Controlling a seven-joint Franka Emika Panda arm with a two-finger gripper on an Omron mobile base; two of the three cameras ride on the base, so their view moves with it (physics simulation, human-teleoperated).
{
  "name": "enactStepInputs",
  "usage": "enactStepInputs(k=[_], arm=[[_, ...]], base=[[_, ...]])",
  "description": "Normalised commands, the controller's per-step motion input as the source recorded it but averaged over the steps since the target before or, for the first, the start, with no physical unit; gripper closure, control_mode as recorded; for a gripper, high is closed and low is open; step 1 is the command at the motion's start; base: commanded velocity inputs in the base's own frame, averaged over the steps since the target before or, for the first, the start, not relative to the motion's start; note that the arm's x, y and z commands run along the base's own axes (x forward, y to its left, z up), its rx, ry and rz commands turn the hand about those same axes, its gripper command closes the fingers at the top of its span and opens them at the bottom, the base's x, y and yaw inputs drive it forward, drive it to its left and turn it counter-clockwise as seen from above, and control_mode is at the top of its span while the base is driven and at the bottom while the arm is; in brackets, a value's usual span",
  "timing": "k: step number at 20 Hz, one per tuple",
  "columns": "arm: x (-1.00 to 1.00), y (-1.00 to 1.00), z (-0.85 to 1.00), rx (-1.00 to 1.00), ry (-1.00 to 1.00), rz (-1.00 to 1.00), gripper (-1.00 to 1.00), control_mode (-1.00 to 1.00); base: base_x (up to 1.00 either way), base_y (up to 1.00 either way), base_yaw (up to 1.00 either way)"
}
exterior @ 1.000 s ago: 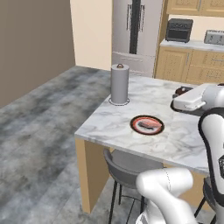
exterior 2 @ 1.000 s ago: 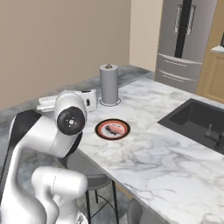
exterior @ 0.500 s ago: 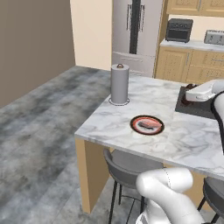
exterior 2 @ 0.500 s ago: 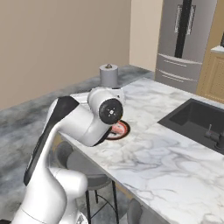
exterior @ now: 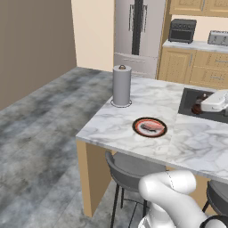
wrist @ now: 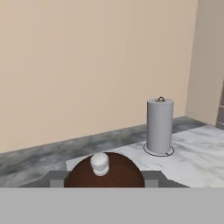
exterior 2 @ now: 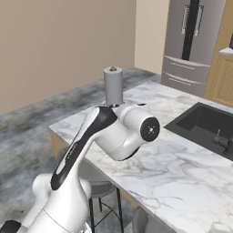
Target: Retrieve the shaker from the cabinet and place it next the steak on a plate on the dining table.
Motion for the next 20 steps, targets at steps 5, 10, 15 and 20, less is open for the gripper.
enactStepInputs(k=[5,10,15,20], arm=[[0.32,-0.07,-0.44,0.03,0.00,0.05,1.00,-1.00],[0.46,0.00,-0.25,0.01,0.01,0.00,1.00,-1.00],[0.42,-0.09,-0.31,0.00,0.00,0.00,1.00,-1.00],[0.35,-0.09,-0.32,0.00,0.00,-0.01,1.00,-1.00]], base=[[0.00,0.00,0.00],[0.00,0.00,0.00],[0.00,0.00,0.00],[0.00,0.00,0.00]])
